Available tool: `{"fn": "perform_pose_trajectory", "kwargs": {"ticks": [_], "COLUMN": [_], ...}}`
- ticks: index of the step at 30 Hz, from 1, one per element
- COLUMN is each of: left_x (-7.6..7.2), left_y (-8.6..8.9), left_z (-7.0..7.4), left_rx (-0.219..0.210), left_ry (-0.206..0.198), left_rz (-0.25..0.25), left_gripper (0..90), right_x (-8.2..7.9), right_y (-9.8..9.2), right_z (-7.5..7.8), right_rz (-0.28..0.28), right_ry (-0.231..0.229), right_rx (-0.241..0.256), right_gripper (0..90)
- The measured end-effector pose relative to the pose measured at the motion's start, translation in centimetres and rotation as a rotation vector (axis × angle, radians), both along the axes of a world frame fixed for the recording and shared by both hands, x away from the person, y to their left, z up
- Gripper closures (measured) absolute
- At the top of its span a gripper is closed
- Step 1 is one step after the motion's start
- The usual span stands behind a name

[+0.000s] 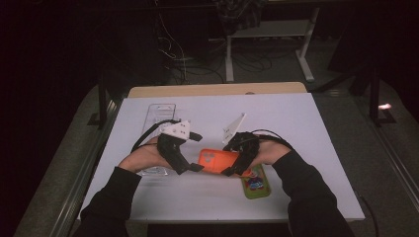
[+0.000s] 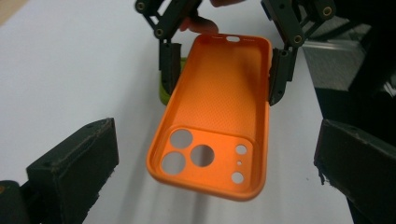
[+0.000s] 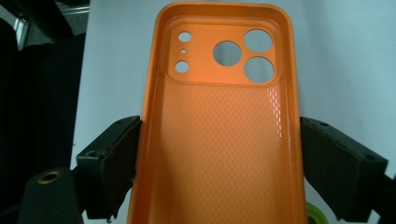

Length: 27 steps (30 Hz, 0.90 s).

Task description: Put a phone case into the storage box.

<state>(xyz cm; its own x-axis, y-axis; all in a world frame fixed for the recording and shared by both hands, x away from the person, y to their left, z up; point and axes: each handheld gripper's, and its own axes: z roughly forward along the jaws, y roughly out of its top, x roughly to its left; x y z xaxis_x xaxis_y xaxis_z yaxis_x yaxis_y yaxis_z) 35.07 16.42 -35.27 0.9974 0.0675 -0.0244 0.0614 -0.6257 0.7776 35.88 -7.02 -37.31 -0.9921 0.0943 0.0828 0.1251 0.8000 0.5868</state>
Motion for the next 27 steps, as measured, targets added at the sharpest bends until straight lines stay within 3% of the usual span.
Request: {"fn": "perform_pose_trajectory", "kwargs": {"ticks": [14,16,18,19,27], "left_x": [-0.6,-0.7,-1.0,-0.8,-1.2], "left_y": [-1.6,-1.8,-2.2,-2.3,-2.9], "left_z": [-1.1,-1.3,-1.6,-1.7,-2.4], "left_rx": [0.091,0.112,0.125,0.14,0.17], "left_ry": [0.007,0.005,0.03,0.008,0.034], "left_rz": [-0.085,-0.092,-0.082,-0.102,-0.095], "left_gripper": [0.0,0.0,0.0,0.0,0.0], "right_x": [-1.0,-1.1,-1.2,-1.2,-1.5], "right_y": [1.0,1.1,1.2,1.2,1.4], "right_z": [0.3,0.3,0.4,0.4,0.7], "right_rz": [0.065,0.071,0.075,0.077,0.094], "right_ry": [-0.012,-0.017,-0.017,-0.022,-0.039], "right_rx": [0.006,0.011,0.007,0.004,0.007], "right_gripper": [14.8,14.8,14.8,14.8,14.8]}}
